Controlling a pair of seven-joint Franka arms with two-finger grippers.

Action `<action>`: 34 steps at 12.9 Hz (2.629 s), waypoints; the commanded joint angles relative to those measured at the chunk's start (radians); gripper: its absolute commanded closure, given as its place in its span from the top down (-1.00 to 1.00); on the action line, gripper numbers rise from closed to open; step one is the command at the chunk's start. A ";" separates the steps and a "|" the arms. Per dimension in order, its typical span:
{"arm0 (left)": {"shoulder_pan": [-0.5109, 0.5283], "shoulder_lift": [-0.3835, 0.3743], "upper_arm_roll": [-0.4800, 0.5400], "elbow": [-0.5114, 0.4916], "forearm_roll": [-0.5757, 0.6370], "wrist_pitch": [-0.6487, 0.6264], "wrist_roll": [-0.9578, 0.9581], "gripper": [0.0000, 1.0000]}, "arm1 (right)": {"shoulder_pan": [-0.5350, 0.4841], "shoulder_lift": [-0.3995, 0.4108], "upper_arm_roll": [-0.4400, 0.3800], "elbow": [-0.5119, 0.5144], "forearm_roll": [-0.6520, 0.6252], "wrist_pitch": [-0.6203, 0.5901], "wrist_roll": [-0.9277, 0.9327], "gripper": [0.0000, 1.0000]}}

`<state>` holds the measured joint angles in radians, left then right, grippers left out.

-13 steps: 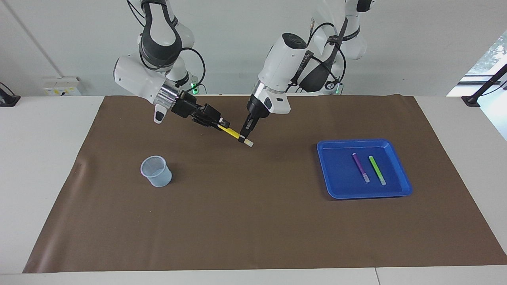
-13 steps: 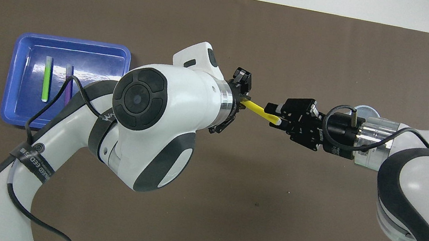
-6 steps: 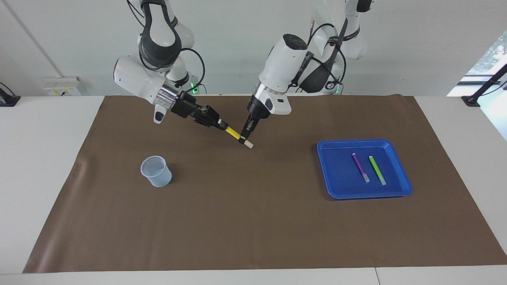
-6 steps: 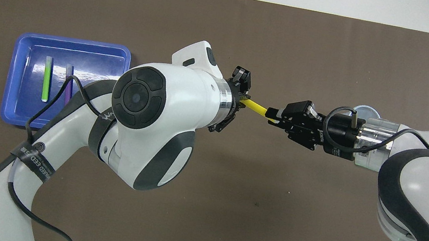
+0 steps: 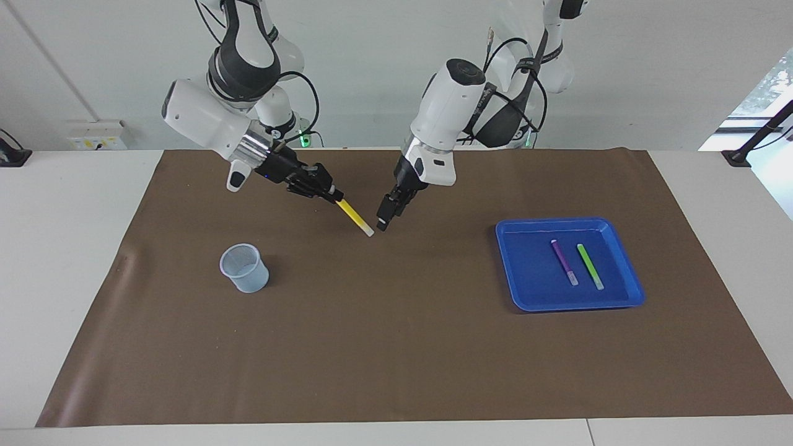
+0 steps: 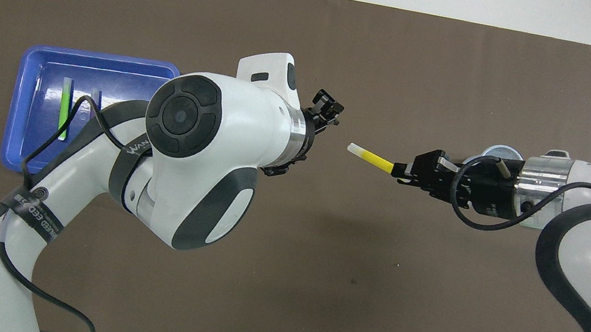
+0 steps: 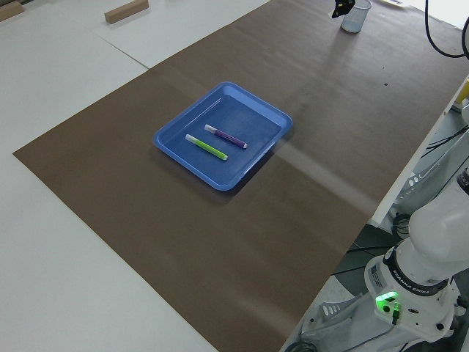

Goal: Transfer and insert pens with both arms
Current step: 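Insert the yellow pen into the white cup with the right gripper, then grasp the purple pen with the left gripper while the right gripper withdraws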

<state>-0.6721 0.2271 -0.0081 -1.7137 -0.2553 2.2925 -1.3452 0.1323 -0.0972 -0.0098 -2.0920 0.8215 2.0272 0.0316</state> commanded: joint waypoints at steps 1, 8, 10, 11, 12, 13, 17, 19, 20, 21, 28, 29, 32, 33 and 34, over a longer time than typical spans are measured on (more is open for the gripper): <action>0.060 -0.034 0.002 -0.014 0.011 -0.099 0.235 1.00 | -0.120 0.062 0.002 0.169 -0.215 -0.184 -0.132 -1.00; 0.279 -0.080 0.004 -0.144 0.087 -0.116 0.783 1.00 | -0.180 0.171 0.004 0.360 -0.760 -0.203 -0.424 -1.00; 0.351 -0.087 0.004 -0.190 0.088 -0.114 0.988 1.00 | -0.180 0.194 0.004 0.314 -0.785 -0.167 -0.424 -1.00; 0.389 -0.087 0.005 -0.211 0.090 -0.113 1.076 1.00 | -0.180 0.201 0.004 0.300 -0.789 -0.157 -0.424 -1.00; 0.431 -0.087 0.005 -0.225 0.091 -0.111 1.150 1.00 | -0.178 0.208 0.004 0.285 -0.794 -0.142 -0.424 -1.00; 0.469 -0.084 0.005 -0.230 0.115 -0.108 1.228 1.00 | -0.178 0.214 0.004 0.259 -0.794 -0.125 -0.424 -1.00; 0.569 -0.057 0.005 -0.280 0.165 -0.029 1.394 1.00 | -0.175 0.208 0.007 0.192 -0.794 -0.079 -0.424 -1.00; 0.589 -0.037 0.004 -0.288 0.217 -0.007 1.402 1.00 | -0.177 0.212 0.008 0.143 -0.792 -0.006 -0.423 -1.00; 0.592 -0.023 0.005 -0.288 0.231 -0.007 1.402 1.00 | -0.174 0.209 0.010 0.133 -0.792 0.001 -0.421 -1.00; 0.606 -0.011 0.004 -0.288 0.232 -0.004 1.400 1.00 | -0.155 0.206 0.013 0.124 -0.792 0.013 -0.420 -1.00; 0.611 0.005 0.005 -0.376 0.232 0.035 1.391 -0.41 | -0.152 0.244 0.014 0.278 -0.771 -0.099 -0.424 1.00; 0.612 0.003 0.005 -0.382 0.232 0.031 1.391 -0.91 | -0.152 0.244 0.014 0.330 -0.745 -0.152 -0.420 1.00; 0.618 0.001 0.005 -0.383 0.232 0.028 1.374 -1.00 | -0.160 0.231 0.013 0.386 -0.477 -0.284 -0.316 1.00; 0.618 0.001 0.007 -0.382 0.232 0.028 1.373 -1.00 | -0.157 0.219 0.013 0.385 -0.390 -0.309 -0.239 1.00; 0.618 0.001 0.005 -0.383 0.232 0.028 1.373 -1.00 | -0.151 0.212 0.013 0.380 -0.316 -0.311 -0.152 1.00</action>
<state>-0.0648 0.2445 0.0046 -2.0670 -0.0443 2.3031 0.0416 -0.0149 0.1243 -0.0013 -1.7123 0.3946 1.7413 -0.2368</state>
